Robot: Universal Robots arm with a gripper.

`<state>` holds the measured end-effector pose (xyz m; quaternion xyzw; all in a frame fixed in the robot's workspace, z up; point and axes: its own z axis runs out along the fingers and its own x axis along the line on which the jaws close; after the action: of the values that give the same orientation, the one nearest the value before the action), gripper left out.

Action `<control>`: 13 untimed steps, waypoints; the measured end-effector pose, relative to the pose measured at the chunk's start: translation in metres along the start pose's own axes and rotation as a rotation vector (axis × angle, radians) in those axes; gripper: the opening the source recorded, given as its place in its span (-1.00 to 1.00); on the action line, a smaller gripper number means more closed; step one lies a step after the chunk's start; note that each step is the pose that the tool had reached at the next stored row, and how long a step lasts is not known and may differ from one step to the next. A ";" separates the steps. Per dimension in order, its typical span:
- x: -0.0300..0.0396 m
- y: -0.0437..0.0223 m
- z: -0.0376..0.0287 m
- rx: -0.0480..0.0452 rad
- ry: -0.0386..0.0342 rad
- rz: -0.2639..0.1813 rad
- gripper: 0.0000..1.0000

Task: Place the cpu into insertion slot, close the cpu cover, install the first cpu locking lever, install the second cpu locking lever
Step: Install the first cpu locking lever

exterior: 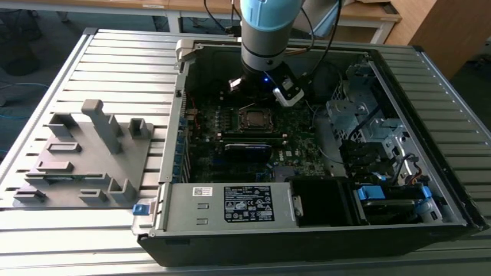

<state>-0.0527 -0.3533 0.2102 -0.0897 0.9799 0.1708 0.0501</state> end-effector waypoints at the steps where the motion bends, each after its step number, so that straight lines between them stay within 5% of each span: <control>1: 0.0002 0.0003 0.0002 -0.0001 0.0000 0.000 -0.80; 13: -0.0004 0.0003 0.0029 -0.0108 -0.0027 0.003 -0.80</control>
<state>-0.0521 -0.3519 0.2077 -0.0884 0.9791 0.1762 0.0507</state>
